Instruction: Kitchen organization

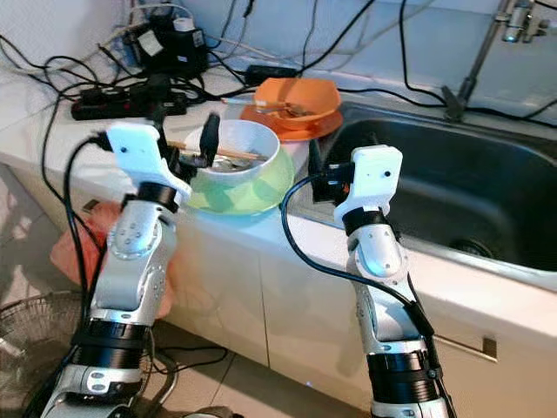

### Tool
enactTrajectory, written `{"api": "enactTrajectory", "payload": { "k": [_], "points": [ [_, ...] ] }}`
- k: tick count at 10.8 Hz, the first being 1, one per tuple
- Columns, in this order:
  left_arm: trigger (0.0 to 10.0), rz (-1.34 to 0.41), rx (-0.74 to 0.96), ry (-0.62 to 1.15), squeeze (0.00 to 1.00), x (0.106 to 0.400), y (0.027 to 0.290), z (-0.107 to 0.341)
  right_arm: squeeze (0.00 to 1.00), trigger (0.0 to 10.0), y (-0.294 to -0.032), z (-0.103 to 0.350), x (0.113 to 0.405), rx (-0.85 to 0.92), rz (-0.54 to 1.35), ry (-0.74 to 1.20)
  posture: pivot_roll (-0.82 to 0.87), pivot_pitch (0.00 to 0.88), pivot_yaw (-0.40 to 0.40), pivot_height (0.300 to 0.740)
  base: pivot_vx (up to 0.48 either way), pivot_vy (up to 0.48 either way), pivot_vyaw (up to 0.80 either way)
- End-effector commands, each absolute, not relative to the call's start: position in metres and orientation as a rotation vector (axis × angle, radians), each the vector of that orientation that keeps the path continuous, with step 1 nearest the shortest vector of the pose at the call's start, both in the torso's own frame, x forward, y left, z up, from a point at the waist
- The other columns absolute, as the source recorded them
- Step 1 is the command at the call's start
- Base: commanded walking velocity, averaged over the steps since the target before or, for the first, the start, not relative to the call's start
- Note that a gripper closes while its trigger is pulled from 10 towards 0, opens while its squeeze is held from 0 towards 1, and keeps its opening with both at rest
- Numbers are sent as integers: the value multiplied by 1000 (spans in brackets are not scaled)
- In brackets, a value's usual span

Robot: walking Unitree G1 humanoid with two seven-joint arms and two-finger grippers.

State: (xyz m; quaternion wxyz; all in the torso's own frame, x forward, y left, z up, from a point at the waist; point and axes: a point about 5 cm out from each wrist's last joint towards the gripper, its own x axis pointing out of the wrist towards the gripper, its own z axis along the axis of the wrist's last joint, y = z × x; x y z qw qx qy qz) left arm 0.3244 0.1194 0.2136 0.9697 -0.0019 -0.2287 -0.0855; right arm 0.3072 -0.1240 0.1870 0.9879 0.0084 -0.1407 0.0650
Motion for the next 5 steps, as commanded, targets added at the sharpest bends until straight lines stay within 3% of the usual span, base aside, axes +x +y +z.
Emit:
{"api": "enactTrajectory", "payload": {
  "k": [1,5],
  "points": [
    [10000,-193,21,-485,0,320,118,218,0,10000,-125,190,309,28,120,-281,132,0,26,740,0,0,0],
    [10000,-175,73,-459,0,305,135,201,0,10000,-121,181,312,119,152,-181,144,0,21,740,0,0,0]
  ]
}}
